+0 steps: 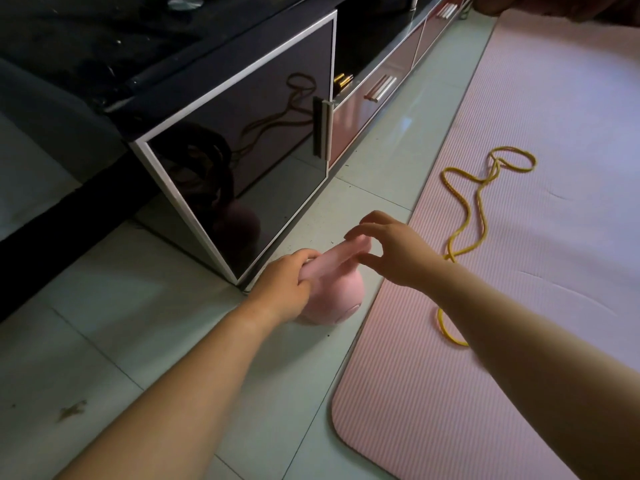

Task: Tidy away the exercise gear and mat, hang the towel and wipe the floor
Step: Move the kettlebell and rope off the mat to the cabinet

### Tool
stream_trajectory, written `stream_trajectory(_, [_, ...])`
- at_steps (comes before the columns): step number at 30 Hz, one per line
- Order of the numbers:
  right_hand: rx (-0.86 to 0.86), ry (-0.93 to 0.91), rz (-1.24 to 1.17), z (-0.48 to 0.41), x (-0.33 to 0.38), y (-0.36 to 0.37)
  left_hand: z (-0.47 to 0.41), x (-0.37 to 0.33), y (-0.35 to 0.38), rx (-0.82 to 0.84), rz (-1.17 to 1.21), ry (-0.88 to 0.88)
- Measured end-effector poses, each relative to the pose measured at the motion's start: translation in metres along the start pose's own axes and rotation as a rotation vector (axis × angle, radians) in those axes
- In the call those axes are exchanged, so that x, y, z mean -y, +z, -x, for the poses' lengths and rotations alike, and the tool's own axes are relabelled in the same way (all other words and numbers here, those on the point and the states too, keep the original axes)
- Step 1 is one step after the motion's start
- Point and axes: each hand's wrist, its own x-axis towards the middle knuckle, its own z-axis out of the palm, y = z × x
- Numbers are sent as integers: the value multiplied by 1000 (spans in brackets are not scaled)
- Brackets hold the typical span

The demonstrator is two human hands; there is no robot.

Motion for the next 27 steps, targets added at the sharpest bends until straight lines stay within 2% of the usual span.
stream_trajectory(6, [24, 11, -32, 12, 10, 10, 9, 14, -10, 28, -40, 44])
stream_trajectory(18, [18, -21, -76, 8, 18, 19, 14, 22, 1, -142, 11, 66])
stream_trajectory(27, [-8, -40, -158, 13, 26, 26, 17, 31, 8, -146, 73, 27])
